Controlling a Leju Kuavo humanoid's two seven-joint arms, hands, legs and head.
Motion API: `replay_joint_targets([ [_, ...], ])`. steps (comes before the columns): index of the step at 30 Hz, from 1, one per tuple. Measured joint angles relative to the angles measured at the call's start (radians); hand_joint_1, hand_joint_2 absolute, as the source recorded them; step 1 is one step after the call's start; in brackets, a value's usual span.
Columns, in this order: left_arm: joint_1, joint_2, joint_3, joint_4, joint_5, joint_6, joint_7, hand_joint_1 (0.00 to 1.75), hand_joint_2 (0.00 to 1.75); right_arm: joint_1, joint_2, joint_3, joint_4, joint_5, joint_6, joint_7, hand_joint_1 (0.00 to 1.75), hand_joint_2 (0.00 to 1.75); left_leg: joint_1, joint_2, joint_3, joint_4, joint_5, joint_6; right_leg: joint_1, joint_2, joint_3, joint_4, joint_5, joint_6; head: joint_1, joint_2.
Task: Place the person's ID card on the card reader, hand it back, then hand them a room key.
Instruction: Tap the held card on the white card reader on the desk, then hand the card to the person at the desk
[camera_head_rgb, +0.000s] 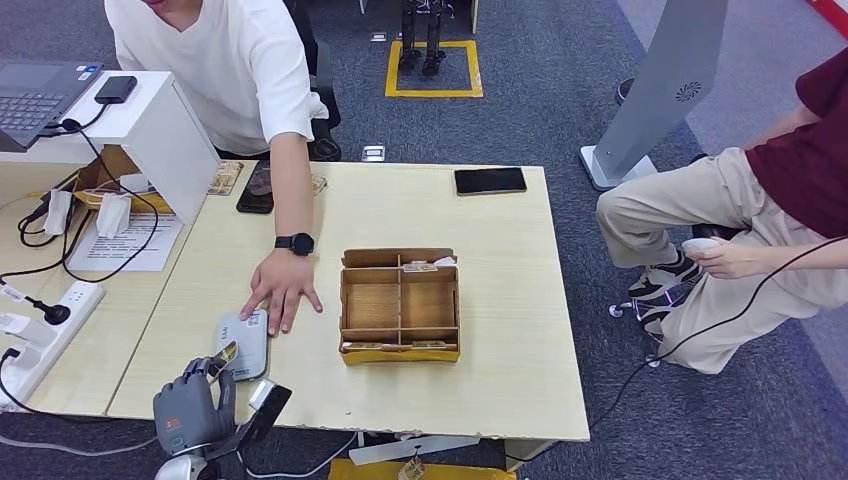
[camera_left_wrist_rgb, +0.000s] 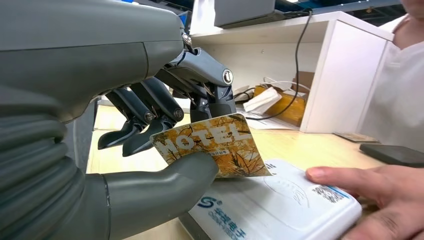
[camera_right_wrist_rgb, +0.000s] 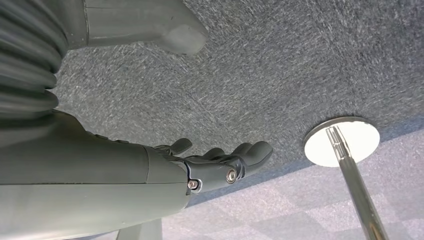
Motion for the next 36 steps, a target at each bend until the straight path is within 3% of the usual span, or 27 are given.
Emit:
replay_joint_targets([
  [20,0.008,0.003,-0.049,0.025,0.004,0.0,0.014,1.75,1.75,0.0,-0.003,0.0,0.018,0.005,0.0,-0.005,0.0,1.75,0.0,0.0,0.001,0.0,0.0,0.0,0.0,0.0,0.001,0.0,0.0,0.0,0.0,0.0],
  [25,0.009,0.001,-0.052,0.025,0.168,0.0,-0.065,1.75,1.75,0.0,-0.003,0.0,0.019,0.002,0.0,-0.004,0.0,1.75,0.0,0.0,0.002,0.0,0.0,0.0,0.0,0.0,0.001,0.0,0.0,0.0,0.0,0.0],
  [30,0.003,0.001,-0.083,0.022,0.498,-0.006,-0.147,1.75,1.75,0.0,-0.003,0.0,0.018,-0.005,0.0,-0.003,0.0,1.75,0.0,0.0,0.002,0.0,0.0,0.0,0.0,0.0,0.001,0.0,0.0,0.0,0.0,0.0],
  [36,-0.005,0.003,-0.199,-0.074,0.801,-0.071,-0.117,1.75,1.75,0.0,-0.003,0.0,0.01,-0.009,0.0,-0.003,0.0,1.75,0.0,0.0,0.002,0.0,0.0,0.0,0.0,0.0,0.001,0.0,0.0,0.0,0.0,0.0],
])
